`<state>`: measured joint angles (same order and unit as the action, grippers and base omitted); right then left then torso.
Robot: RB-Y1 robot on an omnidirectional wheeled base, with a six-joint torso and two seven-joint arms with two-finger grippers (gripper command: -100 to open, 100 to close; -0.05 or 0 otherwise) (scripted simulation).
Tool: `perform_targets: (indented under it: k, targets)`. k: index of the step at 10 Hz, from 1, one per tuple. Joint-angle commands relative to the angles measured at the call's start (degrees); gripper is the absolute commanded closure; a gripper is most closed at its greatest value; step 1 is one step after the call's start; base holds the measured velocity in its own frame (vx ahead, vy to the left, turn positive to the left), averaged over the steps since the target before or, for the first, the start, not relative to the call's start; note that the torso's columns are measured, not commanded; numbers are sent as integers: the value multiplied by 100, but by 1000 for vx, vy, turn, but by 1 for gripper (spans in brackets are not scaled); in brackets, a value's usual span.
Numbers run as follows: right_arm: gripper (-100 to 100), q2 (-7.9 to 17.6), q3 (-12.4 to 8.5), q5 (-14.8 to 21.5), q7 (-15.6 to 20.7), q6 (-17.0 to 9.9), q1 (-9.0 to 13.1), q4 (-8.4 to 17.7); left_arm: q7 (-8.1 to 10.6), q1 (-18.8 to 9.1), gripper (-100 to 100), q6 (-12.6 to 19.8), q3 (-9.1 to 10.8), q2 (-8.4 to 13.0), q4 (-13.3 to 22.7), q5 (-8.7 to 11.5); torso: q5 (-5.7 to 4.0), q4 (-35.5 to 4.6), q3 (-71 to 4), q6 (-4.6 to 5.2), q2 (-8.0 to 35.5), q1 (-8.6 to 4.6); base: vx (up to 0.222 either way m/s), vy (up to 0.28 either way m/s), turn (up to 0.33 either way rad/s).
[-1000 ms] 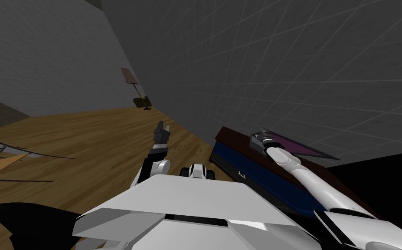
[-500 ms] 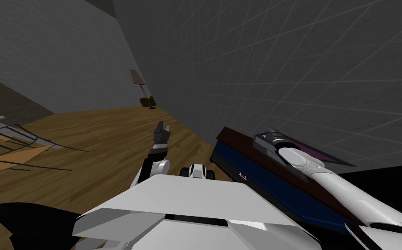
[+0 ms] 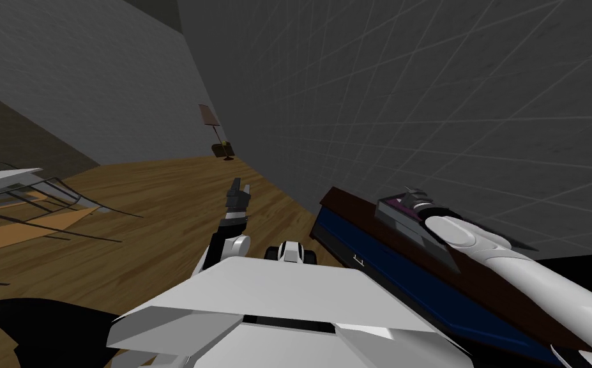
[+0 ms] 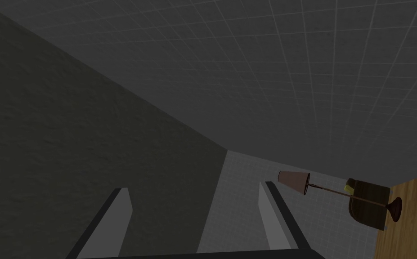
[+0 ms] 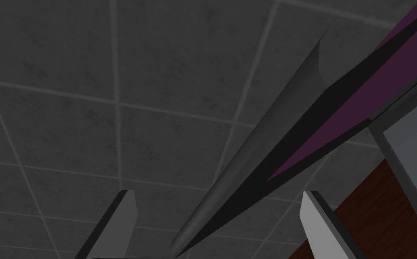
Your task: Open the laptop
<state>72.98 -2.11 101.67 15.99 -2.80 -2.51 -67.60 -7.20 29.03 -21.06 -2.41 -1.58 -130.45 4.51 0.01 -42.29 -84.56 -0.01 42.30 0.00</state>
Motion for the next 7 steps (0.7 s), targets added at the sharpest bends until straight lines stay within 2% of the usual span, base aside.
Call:
perform_targets:
  k: [1, 4, 5, 7]
  targets:
    - [-100, 302, 192, -58, -172, -7, -19, 85, 0, 0, 0, 0, 0, 0, 0, 0, -1, 1, -1, 2, -2, 0, -19, -2, 25]
    - [-100, 298, 199, -66, -161, 13, -37, 78, 0, 1, 0, 0, 0, 0, 0, 0, 6, -4, -1, 4, -1, 4, -6, 1, 11]
    - [100, 293, 199, -65, -158, 17, -38, 77, 0, 1, 0, 0, 0, 0, 0, 0, 5, -3, 0, 4, 0, 3, 0, 0, 0]
    - [100, 60, 244, 87, -36, -347, -69, 90, 0, 1, 0, 0, 0, 0, 0, 0, 12, -8, 5, 1, 6, 13, 3, 9, -21]
